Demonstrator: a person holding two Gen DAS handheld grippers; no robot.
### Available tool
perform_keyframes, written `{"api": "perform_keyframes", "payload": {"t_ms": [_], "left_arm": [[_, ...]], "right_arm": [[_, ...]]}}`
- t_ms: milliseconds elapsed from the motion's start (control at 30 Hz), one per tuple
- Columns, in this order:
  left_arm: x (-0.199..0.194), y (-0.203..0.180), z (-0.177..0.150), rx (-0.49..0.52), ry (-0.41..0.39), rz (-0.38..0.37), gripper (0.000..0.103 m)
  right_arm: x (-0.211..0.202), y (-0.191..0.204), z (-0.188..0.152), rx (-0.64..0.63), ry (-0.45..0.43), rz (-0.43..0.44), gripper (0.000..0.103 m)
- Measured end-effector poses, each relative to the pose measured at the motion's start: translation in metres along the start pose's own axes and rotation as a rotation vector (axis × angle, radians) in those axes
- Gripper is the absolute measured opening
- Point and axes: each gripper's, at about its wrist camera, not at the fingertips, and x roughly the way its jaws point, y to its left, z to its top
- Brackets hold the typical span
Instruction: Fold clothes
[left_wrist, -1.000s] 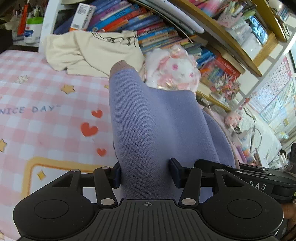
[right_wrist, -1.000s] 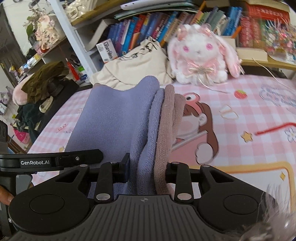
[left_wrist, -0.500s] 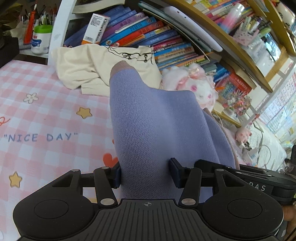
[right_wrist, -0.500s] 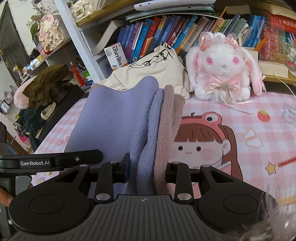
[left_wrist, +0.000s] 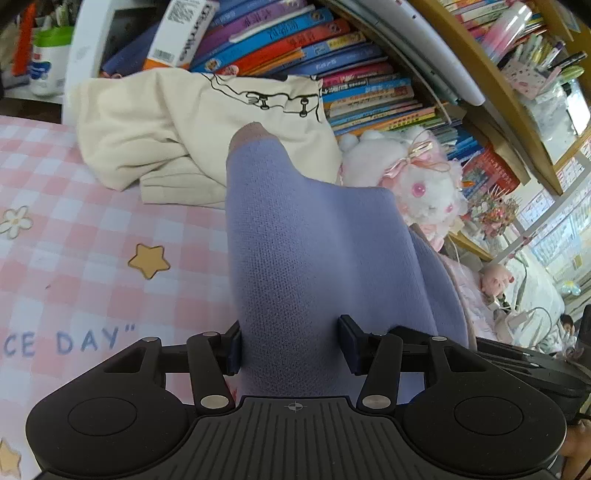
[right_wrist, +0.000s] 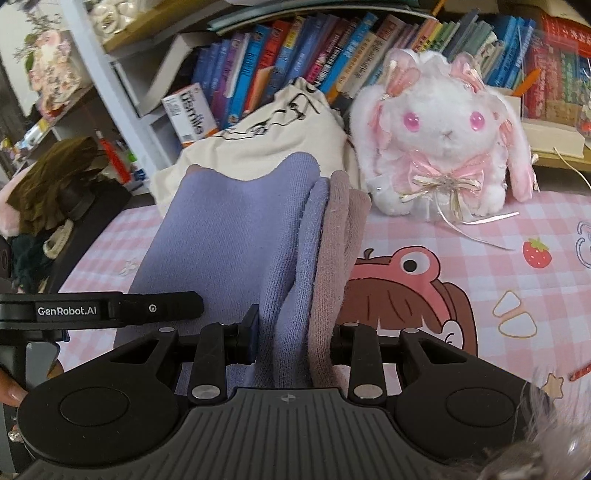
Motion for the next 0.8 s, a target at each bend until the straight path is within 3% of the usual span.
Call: {"api": "perform_keyframes", "payload": {"t_ms": [600,700,800], "left_arm": [[0.037,0.022,0.021,-0.039,0.032,0.022,0.051],[0.042,0.026,0.023,-0.065,0.032,0.031,0.055],[0.041,0.022,0.019,-0.06,-0.001,0.068,0.062]], "right_arm": [[0.048,-0.028,0.009,0.174,0.033,0.02,0.03],[0.053,-0.035,0.009,0.212,0.038,0.034,0.034],[0.054,-0.036,0.007,0.205,0.032,0.009,0.053]]}}
